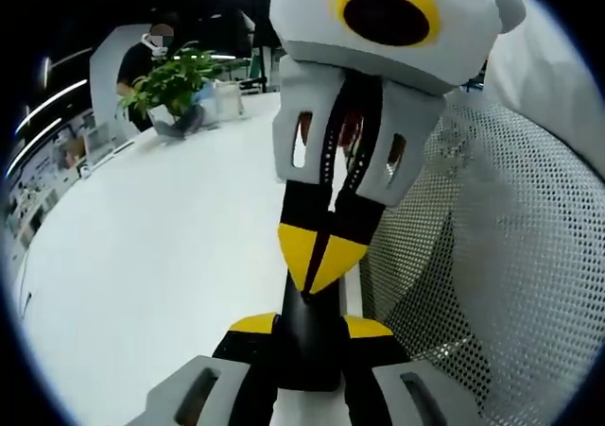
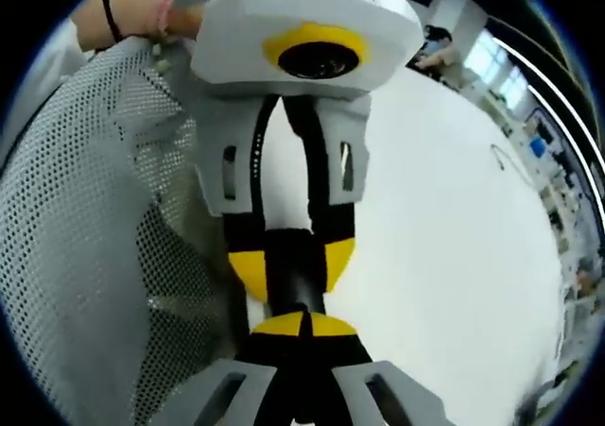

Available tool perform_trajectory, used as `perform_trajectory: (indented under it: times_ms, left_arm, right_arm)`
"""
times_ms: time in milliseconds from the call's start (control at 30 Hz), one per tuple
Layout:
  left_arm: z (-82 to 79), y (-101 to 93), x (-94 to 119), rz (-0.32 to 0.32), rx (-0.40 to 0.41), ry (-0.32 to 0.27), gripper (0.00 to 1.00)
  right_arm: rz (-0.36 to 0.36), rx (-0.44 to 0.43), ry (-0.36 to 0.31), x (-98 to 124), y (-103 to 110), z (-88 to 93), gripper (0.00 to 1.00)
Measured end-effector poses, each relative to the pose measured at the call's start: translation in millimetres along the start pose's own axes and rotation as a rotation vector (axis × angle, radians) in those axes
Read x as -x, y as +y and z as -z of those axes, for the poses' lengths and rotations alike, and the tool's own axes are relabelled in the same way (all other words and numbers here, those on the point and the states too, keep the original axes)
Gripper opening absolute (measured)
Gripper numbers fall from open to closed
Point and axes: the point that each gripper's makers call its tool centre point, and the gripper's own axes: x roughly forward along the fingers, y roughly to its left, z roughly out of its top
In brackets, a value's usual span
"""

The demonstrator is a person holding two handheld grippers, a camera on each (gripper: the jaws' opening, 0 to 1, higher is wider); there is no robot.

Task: Press the specified remote control buttons in sequence, fully releasing each button before pressing the next.

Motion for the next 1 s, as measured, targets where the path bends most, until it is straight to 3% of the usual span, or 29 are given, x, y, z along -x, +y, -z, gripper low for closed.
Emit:
perform_trajectory:
  times_ms: [133, 500, 633, 1000]
  left_arm:
    - [0.4, -0.2, 1, 0.002, -0.001, -0.005, 0.24]
    - [0.7, -0.9, 1, 0.003, -0.002, -0.007, 0.24]
    - [0.6, -0.9, 1, 0.003, 0.002, -0.007, 0.24]
    - [-0.1, -1.1, 0, 0.004, 0.002, 0.003, 0.24]
  right_arm:
    - [-0.040, -0.061, -0.078, 3, 0, 0.4, 0.00]
    - [-0.084, 0.083, -0.051, 0, 9, -7.5, 0.00]
    - [-0.096, 0.011, -0.043, -1, 6, -7.2, 0.00]
    - [-0.071, 0.025, -0.028, -3, 5, -6.8, 0.00]
